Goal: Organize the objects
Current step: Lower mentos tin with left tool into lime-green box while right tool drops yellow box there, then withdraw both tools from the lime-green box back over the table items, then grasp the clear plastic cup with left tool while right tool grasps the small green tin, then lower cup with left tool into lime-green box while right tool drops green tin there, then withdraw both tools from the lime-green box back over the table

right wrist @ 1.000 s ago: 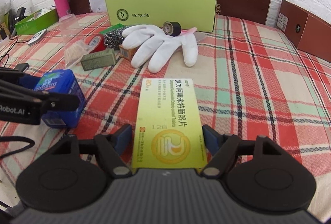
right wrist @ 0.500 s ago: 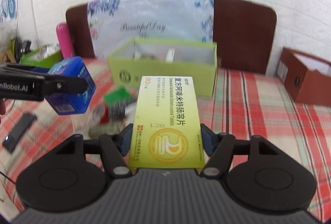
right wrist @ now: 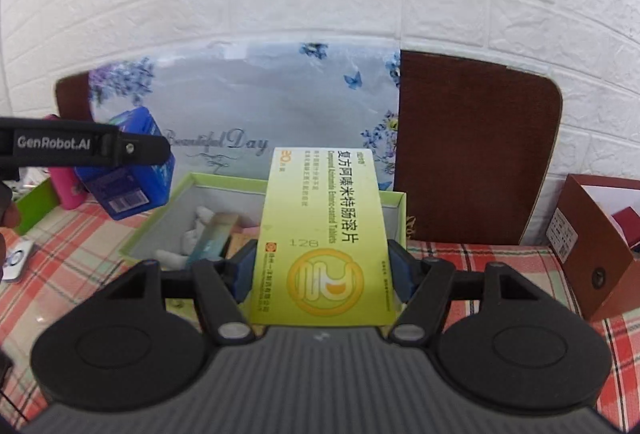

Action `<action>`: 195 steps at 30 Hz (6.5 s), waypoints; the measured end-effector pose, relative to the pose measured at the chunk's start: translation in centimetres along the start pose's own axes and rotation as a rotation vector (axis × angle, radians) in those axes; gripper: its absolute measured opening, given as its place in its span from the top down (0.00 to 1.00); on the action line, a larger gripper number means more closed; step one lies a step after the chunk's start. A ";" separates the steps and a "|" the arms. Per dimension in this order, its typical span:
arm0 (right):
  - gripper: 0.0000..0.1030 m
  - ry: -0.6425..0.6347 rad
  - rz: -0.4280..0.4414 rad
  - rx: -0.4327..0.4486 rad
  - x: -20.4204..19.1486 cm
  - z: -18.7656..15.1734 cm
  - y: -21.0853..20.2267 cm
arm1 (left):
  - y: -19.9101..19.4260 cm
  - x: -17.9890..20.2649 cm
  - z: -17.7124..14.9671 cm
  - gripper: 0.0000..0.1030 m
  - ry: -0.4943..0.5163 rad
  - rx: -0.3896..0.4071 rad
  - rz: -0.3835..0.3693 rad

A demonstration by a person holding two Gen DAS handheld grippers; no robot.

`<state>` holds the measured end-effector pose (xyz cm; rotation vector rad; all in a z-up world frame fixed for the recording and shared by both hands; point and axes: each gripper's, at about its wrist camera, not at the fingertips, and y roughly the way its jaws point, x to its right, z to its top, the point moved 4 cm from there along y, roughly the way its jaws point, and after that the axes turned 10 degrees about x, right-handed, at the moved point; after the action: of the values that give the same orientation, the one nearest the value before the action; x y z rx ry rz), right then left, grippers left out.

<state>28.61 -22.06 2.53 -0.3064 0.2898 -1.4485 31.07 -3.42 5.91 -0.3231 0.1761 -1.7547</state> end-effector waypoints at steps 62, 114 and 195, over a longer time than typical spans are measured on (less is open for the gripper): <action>0.00 0.033 0.091 -0.015 -7.8 -16.3 -17.8 | -19.8 -4.8 -17.0 0.02 -0.007 -0.182 0.204; 0.31 -0.089 0.208 -0.202 -11.3 -20.4 -16.0 | -18.8 -5.1 -20.8 0.44 0.123 -0.331 -0.083; 0.00 0.008 0.021 0.067 -3.4 -10.0 -15.3 | -16.1 1.2 -10.1 0.00 0.084 -0.103 0.185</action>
<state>10.40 -20.45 -0.92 -0.2425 0.2494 -1.4356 12.67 -1.81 1.24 -0.2982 0.3475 -1.5796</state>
